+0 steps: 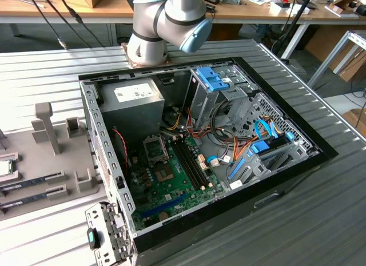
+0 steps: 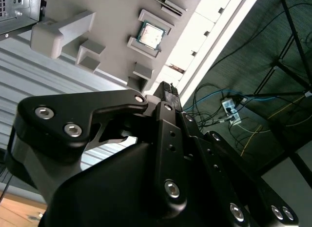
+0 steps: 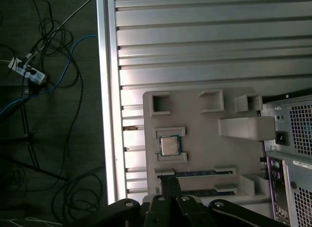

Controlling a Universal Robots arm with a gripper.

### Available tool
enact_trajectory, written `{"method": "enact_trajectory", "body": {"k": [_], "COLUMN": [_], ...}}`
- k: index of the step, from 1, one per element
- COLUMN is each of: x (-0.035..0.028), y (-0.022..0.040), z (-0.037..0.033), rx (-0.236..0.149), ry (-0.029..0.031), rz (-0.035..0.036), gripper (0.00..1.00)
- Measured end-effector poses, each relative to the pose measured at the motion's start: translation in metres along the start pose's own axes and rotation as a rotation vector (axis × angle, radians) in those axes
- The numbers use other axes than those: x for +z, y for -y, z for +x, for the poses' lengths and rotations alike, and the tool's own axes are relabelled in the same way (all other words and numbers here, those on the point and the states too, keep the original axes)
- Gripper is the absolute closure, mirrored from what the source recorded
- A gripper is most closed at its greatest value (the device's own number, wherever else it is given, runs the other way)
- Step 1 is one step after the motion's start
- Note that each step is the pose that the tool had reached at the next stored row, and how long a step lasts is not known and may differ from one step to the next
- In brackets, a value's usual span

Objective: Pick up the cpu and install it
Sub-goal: 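Reach for the cpu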

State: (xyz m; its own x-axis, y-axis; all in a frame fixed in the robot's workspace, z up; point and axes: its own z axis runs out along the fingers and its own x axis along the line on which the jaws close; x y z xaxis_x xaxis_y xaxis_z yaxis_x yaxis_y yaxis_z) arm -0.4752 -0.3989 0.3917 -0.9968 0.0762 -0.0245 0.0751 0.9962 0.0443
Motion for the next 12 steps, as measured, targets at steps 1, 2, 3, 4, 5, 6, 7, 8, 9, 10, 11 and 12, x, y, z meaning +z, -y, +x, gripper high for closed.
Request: {"method": "enact_trajectory", "body": {"k": [1,2,3,4,5,6,7,8,9,10,11,12], "x": [0.0000,0.0000,0.0000,0.0000,-0.0001,-0.0001,-0.0001,-0.0001,-0.0001,-0.0001,-0.0001,-0.0001], "y": [0.0001,0.0001,0.0001,0.0002,0.0002,0.0003,0.0003,0.0003,0.0004,0.0004,0.0004,0.0005], "z": [0.0005,0.0009,0.0017,0.0024,0.0031,0.0037,0.0040,0.0044,0.0048,0.0052,0.0057,0.0062], "rx": [0.000,0.000,0.000,0.000,0.000,0.000,0.000,0.000,0.000,0.000,0.000,0.000], "ry": [0.0000,0.0000,0.0000,0.0000,0.0000,0.0000,0.0000,0.0000,0.0000,0.0000,0.0000,-0.0001], "rz": [0.0000,0.0000,0.0000,0.0000,0.0000,0.0000,0.0000,0.0000,0.0000,0.0000,0.0000,0.0000], "gripper": [0.89,0.89,0.89,0.89,0.89,0.89,0.89,0.89,0.89,0.89,0.89,0.89]}}
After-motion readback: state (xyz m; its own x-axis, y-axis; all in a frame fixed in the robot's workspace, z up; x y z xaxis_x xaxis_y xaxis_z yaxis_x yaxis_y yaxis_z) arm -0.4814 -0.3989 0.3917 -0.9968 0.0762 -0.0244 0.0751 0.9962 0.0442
